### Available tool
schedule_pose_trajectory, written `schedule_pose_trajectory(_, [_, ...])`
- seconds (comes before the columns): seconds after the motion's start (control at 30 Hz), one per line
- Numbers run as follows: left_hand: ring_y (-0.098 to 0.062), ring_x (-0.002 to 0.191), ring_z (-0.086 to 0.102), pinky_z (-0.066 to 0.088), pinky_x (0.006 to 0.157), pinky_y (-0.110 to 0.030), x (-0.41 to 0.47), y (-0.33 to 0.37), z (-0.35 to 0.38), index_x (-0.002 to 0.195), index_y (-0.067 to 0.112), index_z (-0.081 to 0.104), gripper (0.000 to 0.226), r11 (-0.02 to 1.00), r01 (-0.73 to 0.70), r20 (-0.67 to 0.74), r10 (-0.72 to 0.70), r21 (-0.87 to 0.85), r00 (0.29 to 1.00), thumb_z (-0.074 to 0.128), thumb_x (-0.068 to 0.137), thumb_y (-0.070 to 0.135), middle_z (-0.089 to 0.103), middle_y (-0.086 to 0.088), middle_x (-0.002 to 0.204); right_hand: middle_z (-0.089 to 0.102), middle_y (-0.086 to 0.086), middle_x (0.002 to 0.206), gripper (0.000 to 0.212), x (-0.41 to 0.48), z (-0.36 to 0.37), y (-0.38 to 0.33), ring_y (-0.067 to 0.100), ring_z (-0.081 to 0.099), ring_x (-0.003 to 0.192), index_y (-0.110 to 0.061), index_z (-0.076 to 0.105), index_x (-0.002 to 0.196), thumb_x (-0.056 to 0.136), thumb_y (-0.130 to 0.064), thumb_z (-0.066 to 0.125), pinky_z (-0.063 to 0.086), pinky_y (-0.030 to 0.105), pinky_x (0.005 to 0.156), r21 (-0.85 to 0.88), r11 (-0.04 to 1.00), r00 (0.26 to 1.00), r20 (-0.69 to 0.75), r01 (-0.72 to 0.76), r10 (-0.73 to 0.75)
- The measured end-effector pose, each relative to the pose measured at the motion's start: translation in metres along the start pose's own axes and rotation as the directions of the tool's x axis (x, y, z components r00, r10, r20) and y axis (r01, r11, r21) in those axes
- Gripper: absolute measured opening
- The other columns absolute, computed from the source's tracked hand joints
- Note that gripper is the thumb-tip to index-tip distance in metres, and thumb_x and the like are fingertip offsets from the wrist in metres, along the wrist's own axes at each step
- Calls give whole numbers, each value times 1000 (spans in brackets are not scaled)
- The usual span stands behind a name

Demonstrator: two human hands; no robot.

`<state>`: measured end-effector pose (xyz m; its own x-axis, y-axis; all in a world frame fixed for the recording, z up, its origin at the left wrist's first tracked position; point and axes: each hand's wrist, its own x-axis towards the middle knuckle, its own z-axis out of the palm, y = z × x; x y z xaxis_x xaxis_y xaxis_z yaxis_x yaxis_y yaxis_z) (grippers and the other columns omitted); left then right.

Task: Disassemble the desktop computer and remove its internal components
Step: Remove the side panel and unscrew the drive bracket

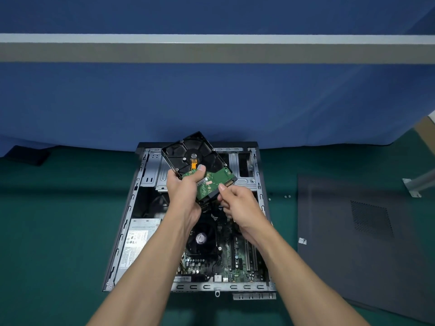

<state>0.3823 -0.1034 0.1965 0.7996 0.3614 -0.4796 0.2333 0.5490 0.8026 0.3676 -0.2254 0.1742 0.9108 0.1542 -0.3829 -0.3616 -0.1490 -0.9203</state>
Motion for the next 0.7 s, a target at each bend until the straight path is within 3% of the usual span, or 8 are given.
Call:
schedule_pose_trajectory(0.1, [-24,72,72,56,59,-36,-1,1,2,109,11,52,39,1000,-4,-4,4,3,1000,73,79,-3,71,-12,95,44,-15,45,34,1,6,0,2,37,45,-16,56,69,97,-34,53,31,16,46,191,979,997,-12,-69,73])
schedule_pose_trajectory(0.2, [-22,69,71,56,59,-36,-1,0,4,106,12,51,38,1000,5,-15,-5,-13,1000,72,79,-4,70,-11,92,47,-16,43,35,1,11,-2,2,39,48,-17,55,63,95,-32,56,29,18,50,225,970,990,-87,-88,110])
schedule_pose_trajectory(0.37, [-33,90,71,59,69,-51,0,-1,2,105,14,50,39,998,46,-3,-46,-42,999,71,79,-6,69,-15,101,42,-11,44,30,6,-9,-9,5,31,39,-11,56,68,95,-25,58,24,17,38,275,949,986,106,-152,128])
schedule_pose_trajectory(0.5, [-35,93,68,56,79,-58,-3,-5,8,98,18,49,36,996,32,-56,-37,-82,998,70,81,-5,66,-17,104,46,-12,46,33,8,4,-4,2,33,39,-17,56,63,93,-29,60,27,15,37,258,957,985,-67,-134,156])
schedule_pose_trajectory(0.63, [-39,102,66,54,82,-60,0,-2,5,98,18,50,36,992,83,-41,-87,-95,995,69,80,-7,66,-20,110,41,-9,44,30,11,-12,-8,5,29,38,-10,56,67,95,-22,58,23,17,36,301,937,982,119,-177,147])
schedule_pose_trajectory(0.7, [-39,103,66,54,81,-61,-1,-2,7,100,19,50,36,990,85,-51,-91,-110,995,68,81,-6,66,-20,113,43,-10,44,31,13,-12,-12,5,30,40,-11,56,66,94,-23,59,24,17,38,258,953,986,100,-158,136])
